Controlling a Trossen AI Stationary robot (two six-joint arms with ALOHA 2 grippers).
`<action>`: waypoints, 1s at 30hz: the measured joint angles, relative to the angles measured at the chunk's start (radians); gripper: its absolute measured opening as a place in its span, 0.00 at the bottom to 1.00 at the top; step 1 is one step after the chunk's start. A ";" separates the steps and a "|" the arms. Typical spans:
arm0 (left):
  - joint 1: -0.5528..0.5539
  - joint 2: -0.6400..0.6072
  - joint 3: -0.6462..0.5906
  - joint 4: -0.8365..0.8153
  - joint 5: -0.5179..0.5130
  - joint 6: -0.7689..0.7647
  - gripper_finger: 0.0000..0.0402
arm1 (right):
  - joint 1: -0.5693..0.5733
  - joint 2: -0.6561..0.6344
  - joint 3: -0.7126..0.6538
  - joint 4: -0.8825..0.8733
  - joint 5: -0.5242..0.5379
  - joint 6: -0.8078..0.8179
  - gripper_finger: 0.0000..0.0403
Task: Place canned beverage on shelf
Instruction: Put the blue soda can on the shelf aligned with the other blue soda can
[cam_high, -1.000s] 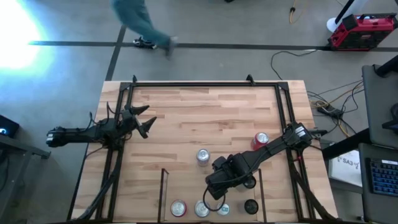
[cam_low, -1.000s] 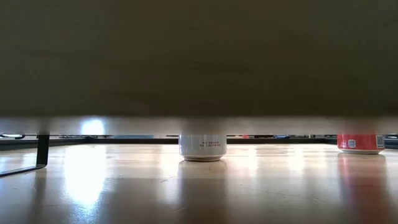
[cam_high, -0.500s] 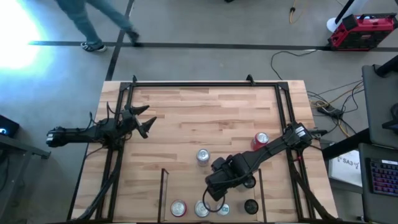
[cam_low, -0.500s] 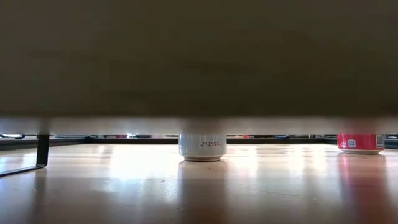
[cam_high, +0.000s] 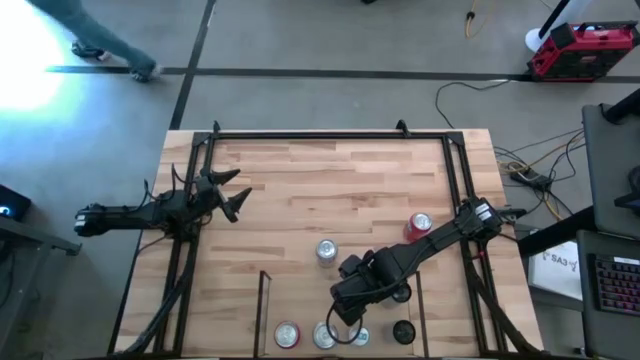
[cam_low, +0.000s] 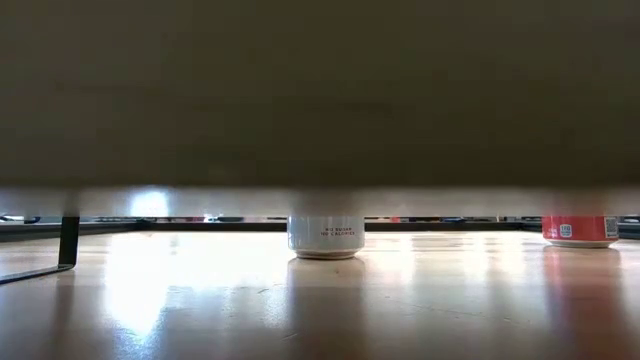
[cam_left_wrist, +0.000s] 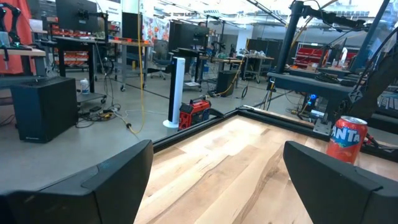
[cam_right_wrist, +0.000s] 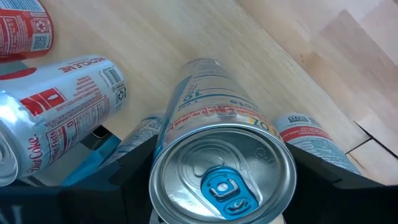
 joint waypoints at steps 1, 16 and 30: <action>0.000 0.000 0.000 0.000 0.000 0.000 0.86 | 0.000 0.000 0.000 0.001 0.000 -0.004 0.62; 0.000 0.000 0.000 0.000 0.000 0.000 0.86 | 0.005 0.000 -0.010 0.005 0.006 -0.044 0.62; 0.000 0.000 0.000 0.000 0.000 0.000 0.86 | 0.007 0.000 -0.021 0.007 0.023 -0.055 0.62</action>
